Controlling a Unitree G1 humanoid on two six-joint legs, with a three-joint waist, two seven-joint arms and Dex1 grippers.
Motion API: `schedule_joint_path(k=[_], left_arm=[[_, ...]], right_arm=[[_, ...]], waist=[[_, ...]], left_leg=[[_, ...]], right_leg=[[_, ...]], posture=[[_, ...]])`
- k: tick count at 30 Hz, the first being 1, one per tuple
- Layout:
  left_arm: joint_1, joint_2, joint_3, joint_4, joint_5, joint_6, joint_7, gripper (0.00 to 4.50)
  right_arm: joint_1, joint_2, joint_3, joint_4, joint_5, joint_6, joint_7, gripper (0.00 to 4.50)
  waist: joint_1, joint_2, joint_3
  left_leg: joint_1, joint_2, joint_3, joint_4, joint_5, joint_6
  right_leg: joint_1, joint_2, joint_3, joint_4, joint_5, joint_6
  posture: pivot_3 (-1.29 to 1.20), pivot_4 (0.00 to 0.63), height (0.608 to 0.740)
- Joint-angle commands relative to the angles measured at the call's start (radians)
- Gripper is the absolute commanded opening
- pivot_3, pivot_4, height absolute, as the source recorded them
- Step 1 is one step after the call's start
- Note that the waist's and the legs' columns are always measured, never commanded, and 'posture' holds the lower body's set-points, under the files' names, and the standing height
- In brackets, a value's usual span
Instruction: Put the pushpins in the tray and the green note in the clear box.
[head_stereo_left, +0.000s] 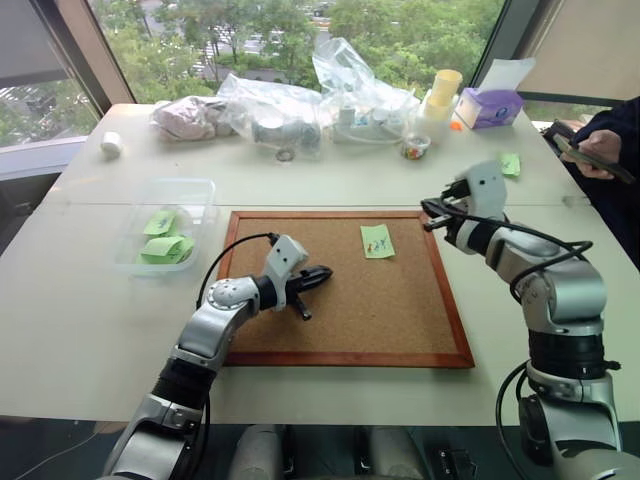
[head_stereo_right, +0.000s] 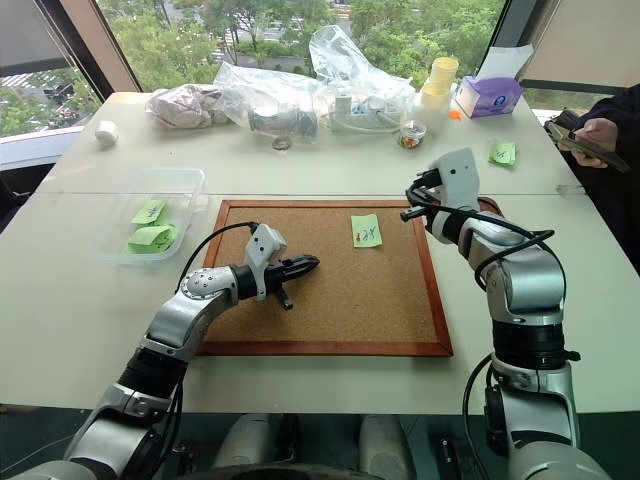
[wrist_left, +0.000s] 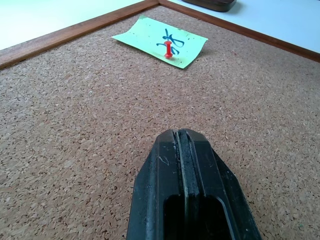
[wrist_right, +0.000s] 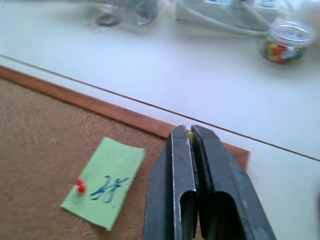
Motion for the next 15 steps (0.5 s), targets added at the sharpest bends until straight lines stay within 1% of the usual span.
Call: schedule_joint_path(k=[1, 4, 7, 10, 15], left_arm=[[0.029, 0.013, -0.022, 0.047, 0.022, 0.037, -0.006, 0.00], [0.027, 0.011, -0.024, 0.051, 0.023, 0.033, -0.006, 0.00], [0.027, 0.008, -0.026, 0.051, 0.025, 0.031, -0.004, 0.00], [0.029, 0.006, -0.027, 0.050, 0.025, 0.029, -0.003, 0.00], [0.035, 0.007, -0.024, 0.045, 0.025, 0.030, 0.000, 0.00]], right_arm=[[-0.066, 0.026, -0.117, 0.097, -0.095, -0.032, -0.227, 0.02], [-0.081, 0.048, -0.165, 0.171, -0.142, -0.063, -0.352, 0.02], [-0.102, 0.070, -0.198, 0.222, -0.145, -0.076, -0.405, 0.02], [-0.127, 0.103, -0.246, 0.263, -0.112, -0.060, -0.432, 0.02], [-0.147, 0.120, -0.284, 0.329, -0.082, -0.072, -0.439, 0.02]], waist=[[-0.001, 0.000, 0.000], [0.000, 0.000, 0.000], [-0.001, 0.000, 0.000], [-0.004, 0.001, -0.001], [-0.003, 0.001, -0.001]], left_leg=[[0.000, 0.000, 0.000, 0.000, 0.000, 0.000], [0.000, 0.000, 0.000, 0.000, 0.000, 0.000], [0.000, 0.000, 0.001, -0.001, 0.000, 0.000], [0.000, 0.000, 0.001, 0.000, 0.001, -0.001], [0.000, 0.000, 0.001, 0.000, 0.001, -0.001]], right_leg=[[0.000, 0.000, 0.000, 0.000, 0.000, 0.000], [0.000, 0.000, 0.000, 0.000, 0.000, 0.000], [0.000, 0.000, 0.000, 0.000, 0.000, 0.000], [0.000, 0.000, 0.000, 0.001, 0.000, 0.000], [0.000, 0.000, 0.000, 0.001, 0.000, 0.000]], posture=[[0.00, 0.150, 0.740], [0.00, 0.150, 0.740], [0.00, 0.150, 0.740], [0.00, 0.150, 0.740], [0.00, 0.150, 0.740]])
